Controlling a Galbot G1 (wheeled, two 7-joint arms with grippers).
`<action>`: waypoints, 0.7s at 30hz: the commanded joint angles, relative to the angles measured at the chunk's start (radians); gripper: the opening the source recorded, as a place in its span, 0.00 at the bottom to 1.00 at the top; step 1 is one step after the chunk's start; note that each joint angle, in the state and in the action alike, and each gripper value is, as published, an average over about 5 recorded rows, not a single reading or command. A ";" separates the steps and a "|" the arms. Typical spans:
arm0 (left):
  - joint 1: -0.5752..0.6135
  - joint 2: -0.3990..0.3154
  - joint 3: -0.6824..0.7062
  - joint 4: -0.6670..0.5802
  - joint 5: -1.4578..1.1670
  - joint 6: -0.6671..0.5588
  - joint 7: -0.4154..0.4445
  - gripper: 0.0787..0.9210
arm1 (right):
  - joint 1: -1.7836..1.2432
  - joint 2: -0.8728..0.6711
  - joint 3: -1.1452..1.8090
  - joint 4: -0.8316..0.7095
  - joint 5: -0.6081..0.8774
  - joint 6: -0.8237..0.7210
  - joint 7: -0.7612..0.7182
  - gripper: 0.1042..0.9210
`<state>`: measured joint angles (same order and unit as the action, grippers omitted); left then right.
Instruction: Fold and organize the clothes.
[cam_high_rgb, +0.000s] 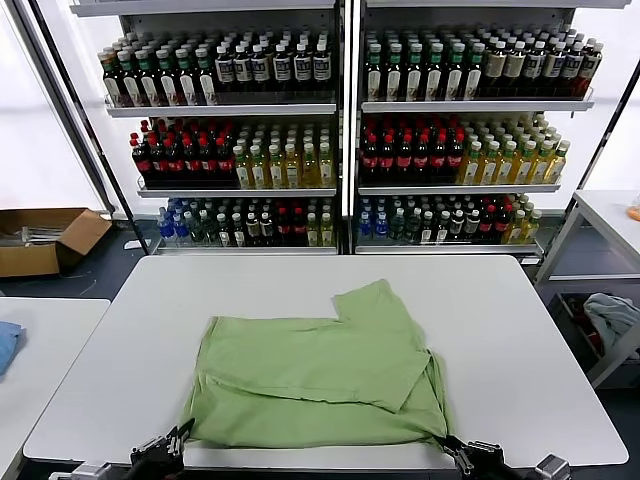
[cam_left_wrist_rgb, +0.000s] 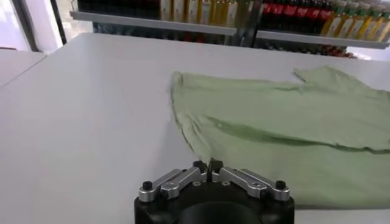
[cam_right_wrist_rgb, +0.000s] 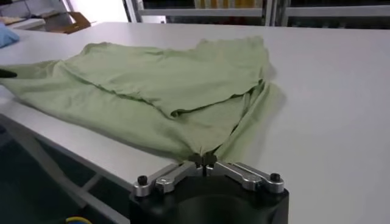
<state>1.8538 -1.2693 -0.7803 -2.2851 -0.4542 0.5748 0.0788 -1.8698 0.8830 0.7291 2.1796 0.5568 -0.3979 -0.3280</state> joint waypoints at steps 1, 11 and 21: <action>0.029 0.008 -0.077 -0.059 0.011 0.003 -0.011 0.16 | 0.005 -0.020 0.054 0.019 0.098 0.002 -0.013 0.23; -0.135 0.163 -0.163 0.033 -0.116 0.003 -0.019 0.50 | 0.244 -0.102 0.074 -0.046 0.321 0.015 0.016 0.57; -0.322 0.291 -0.045 0.142 -0.172 0.003 -0.014 0.83 | 0.537 -0.149 -0.032 -0.130 0.433 -0.073 0.002 0.87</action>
<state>1.7158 -1.1062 -0.8912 -2.2373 -0.5490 0.5781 0.0661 -1.5838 0.7759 0.7511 2.1094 0.8647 -0.4240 -0.3270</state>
